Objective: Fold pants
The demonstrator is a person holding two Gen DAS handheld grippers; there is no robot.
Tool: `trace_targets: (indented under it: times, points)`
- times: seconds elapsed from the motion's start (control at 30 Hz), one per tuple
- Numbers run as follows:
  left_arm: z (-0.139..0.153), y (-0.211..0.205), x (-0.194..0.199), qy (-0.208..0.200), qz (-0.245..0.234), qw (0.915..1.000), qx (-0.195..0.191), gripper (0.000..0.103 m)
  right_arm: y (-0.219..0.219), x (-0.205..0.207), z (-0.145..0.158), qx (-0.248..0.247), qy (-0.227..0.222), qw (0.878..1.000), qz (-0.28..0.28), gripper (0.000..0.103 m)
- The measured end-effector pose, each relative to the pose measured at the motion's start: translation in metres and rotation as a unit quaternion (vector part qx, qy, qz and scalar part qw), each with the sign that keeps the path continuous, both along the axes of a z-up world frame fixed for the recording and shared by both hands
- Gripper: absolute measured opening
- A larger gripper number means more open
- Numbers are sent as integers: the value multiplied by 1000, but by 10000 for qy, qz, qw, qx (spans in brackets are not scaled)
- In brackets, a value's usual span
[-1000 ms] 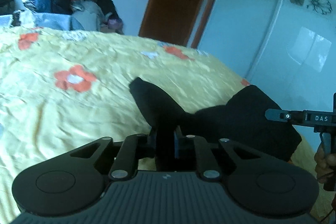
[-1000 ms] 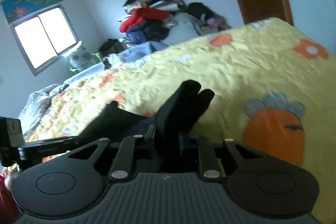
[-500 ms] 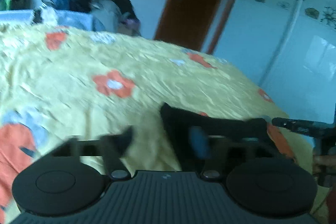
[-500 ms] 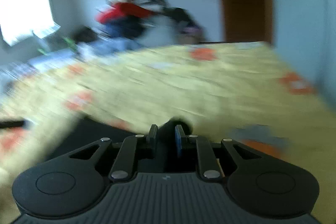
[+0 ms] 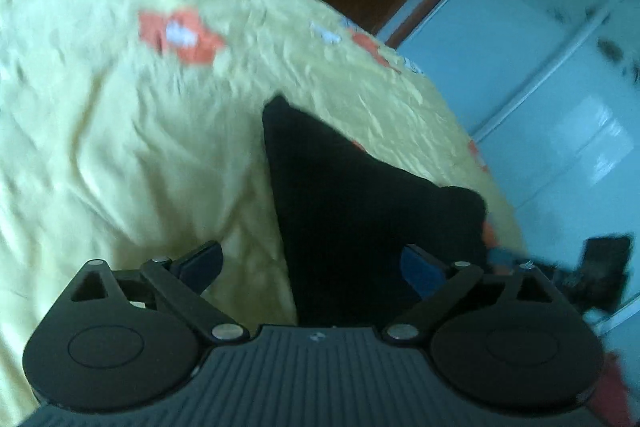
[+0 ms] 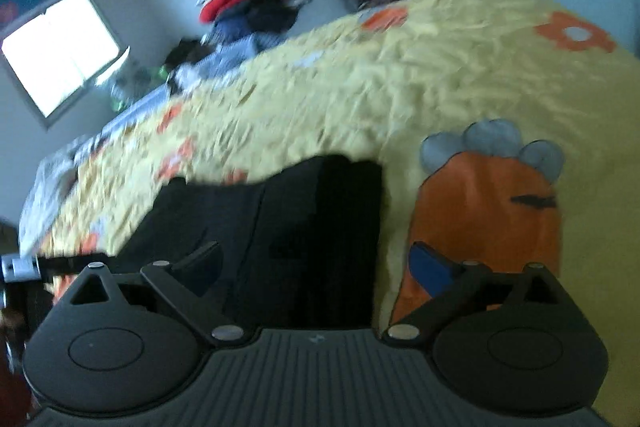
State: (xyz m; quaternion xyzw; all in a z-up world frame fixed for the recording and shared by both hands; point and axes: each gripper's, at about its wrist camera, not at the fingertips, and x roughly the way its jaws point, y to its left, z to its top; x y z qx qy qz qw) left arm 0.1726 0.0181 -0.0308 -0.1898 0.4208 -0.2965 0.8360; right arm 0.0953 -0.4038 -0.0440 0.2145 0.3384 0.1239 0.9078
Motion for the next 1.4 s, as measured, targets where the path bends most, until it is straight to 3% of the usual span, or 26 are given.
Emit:
trace_targets:
  times: [0.1,0.13,0.17,0.2,0.23,0.27,0.33,0.4,0.53,0.63,0.77,0.9,1.0,1.07,1.1,1.17,1.23,1.3,1.33,1.4]
  points:
    - [-1,-14,-2,-275,-117,9995,128,102,26,2,-2,-404,-161,9986,304,97]
    - [-1,-21,-4,-383,-177,9989,214,101,32,3,-1,-562,-195,9978,303,85]
    - [-1,-27,-5,-493,-288,9981,247,99,36,4,0,-579,-216,9977,288,64]
    - [-3,-33,-7,-586,-401,9972,214,97,35,4,0,-393,-218,9987,245,55]
    - [-5,-37,-10,-651,-424,9968,182,87,30,2,-1,-216,-223,9993,229,44]
    - [-5,-42,-13,-706,-409,9964,217,80,28,1,-2,-125,-241,9994,200,40]
    - [-3,-50,-18,-914,-314,9934,612,36,25,-3,-2,16,-265,9996,77,35]
    - [-1,-44,-20,-972,-232,9933,583,23,22,-10,0,281,-347,9990,-31,30]
    - [13,-32,-24,-1238,-120,9909,511,20,28,-15,20,728,-658,9952,47,28]
    - [33,-26,-27,-1701,13,9828,723,20,44,-9,40,735,-862,9932,261,28]
    - [57,0,-17,-2034,436,9743,863,20,65,13,56,801,-1087,9896,503,28]
    - [64,19,4,-2001,705,9705,1145,20,84,49,53,903,-1048,9889,537,28]
    - [50,18,20,-1804,671,9694,1526,22,106,72,41,314,-813,9952,440,28]
    - [33,15,25,-1623,631,9658,1919,30,117,81,28,-184,-570,9980,212,37]
    - [26,15,26,-1576,697,9612,2152,48,120,84,22,-483,-436,9978,85,41]
    - [21,31,17,-1617,1022,9575,2157,56,116,77,18,-705,-477,9964,10,63]
    - [25,44,10,-1639,1302,9532,2182,77,107,62,22,-974,-616,9930,-250,65]
    - [36,49,7,-1767,1489,9473,2218,82,99,53,34,-1326,-851,9861,-530,65]
    - [42,47,8,-1824,1511,9470,2170,87,96,49,42,-1266,-1039,9851,-528,67]
    - [52,39,17,-1820,1340,9561,1863,100,98,53,55,-960,-1250,9873,-186,67]
